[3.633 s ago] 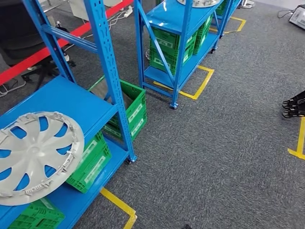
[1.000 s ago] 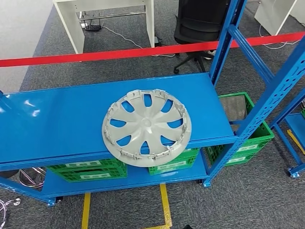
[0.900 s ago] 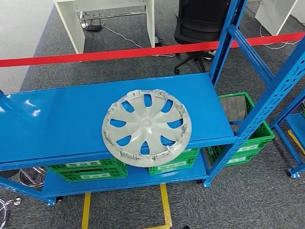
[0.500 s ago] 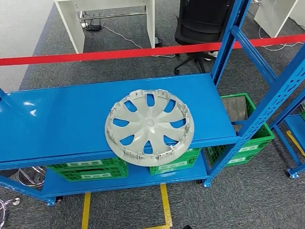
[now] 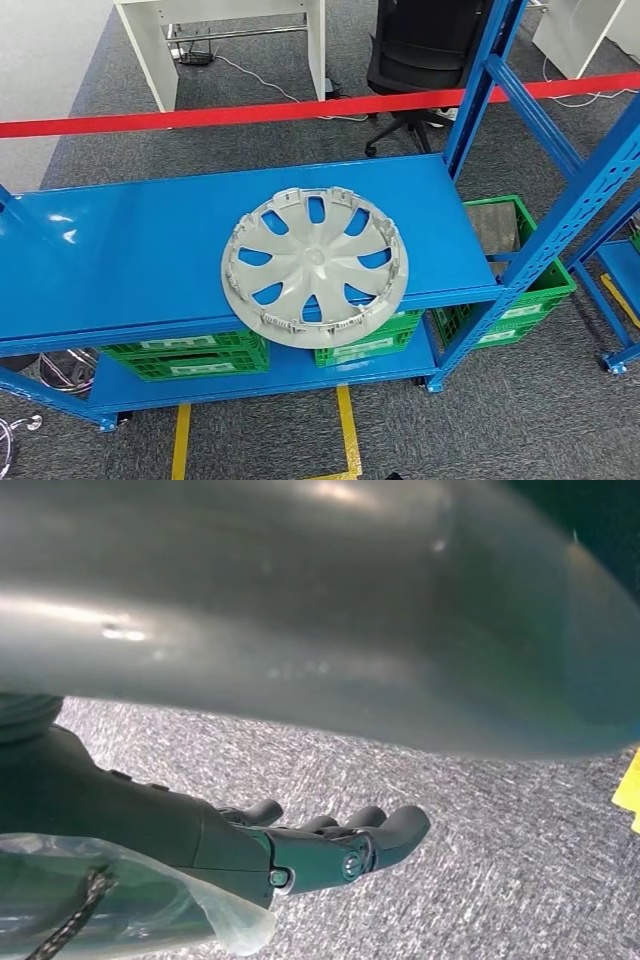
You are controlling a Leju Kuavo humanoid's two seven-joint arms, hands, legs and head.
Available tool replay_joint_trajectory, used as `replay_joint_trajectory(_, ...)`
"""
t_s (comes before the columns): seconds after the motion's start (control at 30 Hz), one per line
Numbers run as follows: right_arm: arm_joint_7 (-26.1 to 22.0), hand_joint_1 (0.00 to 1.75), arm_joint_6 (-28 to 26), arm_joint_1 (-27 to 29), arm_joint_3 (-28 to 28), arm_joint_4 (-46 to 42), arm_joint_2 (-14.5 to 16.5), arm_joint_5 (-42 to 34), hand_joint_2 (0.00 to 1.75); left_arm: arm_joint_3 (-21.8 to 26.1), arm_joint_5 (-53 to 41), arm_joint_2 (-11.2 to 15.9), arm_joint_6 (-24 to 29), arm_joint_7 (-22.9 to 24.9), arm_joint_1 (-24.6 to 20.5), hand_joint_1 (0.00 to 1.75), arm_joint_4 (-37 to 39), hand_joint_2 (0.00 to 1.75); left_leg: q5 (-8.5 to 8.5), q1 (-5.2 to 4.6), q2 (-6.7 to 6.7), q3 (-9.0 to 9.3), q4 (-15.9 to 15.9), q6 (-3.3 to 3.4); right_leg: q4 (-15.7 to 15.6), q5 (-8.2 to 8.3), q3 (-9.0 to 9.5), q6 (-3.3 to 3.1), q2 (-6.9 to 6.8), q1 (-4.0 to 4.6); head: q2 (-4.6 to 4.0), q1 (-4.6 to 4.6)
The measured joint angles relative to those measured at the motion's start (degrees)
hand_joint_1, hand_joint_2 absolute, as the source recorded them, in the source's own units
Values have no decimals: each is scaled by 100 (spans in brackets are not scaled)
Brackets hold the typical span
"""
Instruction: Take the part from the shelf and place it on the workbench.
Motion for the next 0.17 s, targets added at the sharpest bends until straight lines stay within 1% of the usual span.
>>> replay_joint_trajectory(0.17, 3, 0, -2, 0, 0, 0, 0, 3, 0, 0, -4, 0, 0, 0, 0, 0, 0, 0, 0, 0, 0, 0, 0, 0, 0, 0, 0, 0, 0, 1, 0, 0)
